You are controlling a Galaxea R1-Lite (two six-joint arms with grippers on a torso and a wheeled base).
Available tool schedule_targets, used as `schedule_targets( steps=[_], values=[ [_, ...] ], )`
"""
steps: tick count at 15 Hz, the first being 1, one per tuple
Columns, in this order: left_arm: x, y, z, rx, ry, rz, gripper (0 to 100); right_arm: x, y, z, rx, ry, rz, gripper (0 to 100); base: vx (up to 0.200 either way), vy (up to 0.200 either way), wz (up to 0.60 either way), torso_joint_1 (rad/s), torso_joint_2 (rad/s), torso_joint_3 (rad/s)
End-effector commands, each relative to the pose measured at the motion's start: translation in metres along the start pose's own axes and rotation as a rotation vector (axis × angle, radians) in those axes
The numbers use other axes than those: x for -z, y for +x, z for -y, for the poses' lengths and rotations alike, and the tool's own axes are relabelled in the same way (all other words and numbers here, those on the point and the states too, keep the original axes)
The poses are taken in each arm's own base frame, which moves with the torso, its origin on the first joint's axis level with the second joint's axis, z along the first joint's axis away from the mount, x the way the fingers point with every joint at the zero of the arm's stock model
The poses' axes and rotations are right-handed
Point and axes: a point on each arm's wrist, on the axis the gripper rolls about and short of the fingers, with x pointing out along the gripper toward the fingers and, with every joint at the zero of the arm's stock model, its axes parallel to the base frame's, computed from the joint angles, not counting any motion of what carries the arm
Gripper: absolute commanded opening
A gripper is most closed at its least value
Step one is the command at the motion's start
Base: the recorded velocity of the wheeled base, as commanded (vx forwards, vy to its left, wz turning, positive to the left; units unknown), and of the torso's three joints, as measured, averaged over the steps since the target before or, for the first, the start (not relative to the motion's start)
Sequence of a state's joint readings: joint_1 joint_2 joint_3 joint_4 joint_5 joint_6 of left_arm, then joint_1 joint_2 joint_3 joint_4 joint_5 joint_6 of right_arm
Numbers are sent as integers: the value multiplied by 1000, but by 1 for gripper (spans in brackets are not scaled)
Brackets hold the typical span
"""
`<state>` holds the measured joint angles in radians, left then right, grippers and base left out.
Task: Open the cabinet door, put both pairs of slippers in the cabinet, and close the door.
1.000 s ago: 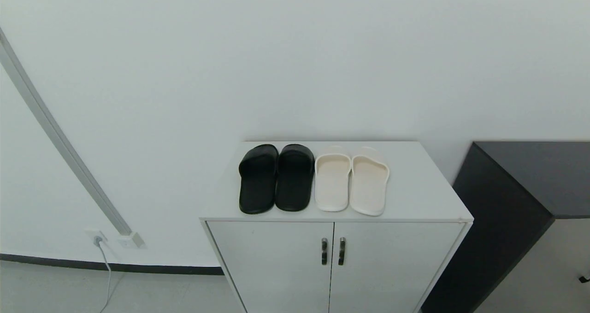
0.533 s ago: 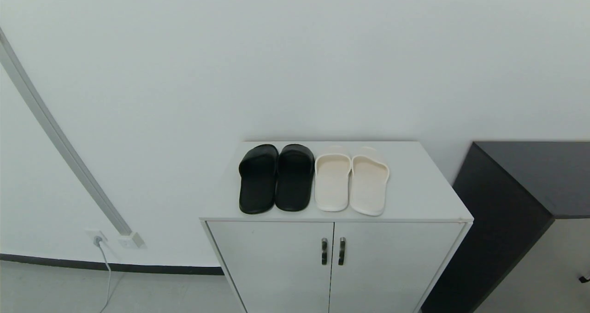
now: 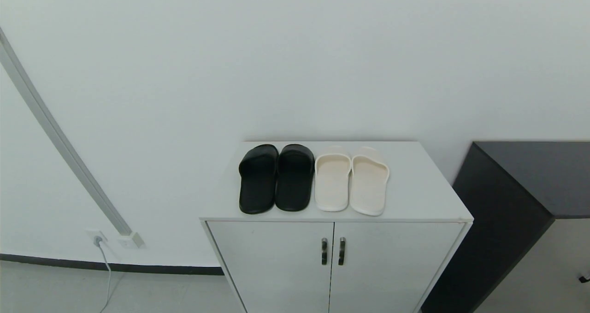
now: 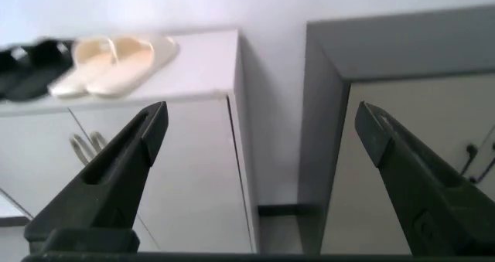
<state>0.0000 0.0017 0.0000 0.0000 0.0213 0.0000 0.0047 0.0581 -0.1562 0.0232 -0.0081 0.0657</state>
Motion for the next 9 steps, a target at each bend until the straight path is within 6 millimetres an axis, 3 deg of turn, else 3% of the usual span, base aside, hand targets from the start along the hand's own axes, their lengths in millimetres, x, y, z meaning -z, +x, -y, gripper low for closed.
schedule_targets(
  steps=[1,4,5,7,9],
  values=[
    [0,0,0,0,0,0,0,-26,29,-3,-67,-1,-207,100,0,0,0,0,0,0],
    [0,0,0,-2,31,-1,0,-29,62,-7,-152,20,-356,100,0,0,0,0,0,0],
    [0,0,0,0,34,-1,0,-42,90,-9,-177,31,-401,100,0,0,0,0,0,0],
    [0,0,0,0,34,-1,0,-62,122,-18,-241,27,-391,100,0,0,0,0,0,0],
    [0,0,0,0,34,-1,0,-73,144,-33,-338,23,-402,100,0,0,0,0,0,0]
  ],
)
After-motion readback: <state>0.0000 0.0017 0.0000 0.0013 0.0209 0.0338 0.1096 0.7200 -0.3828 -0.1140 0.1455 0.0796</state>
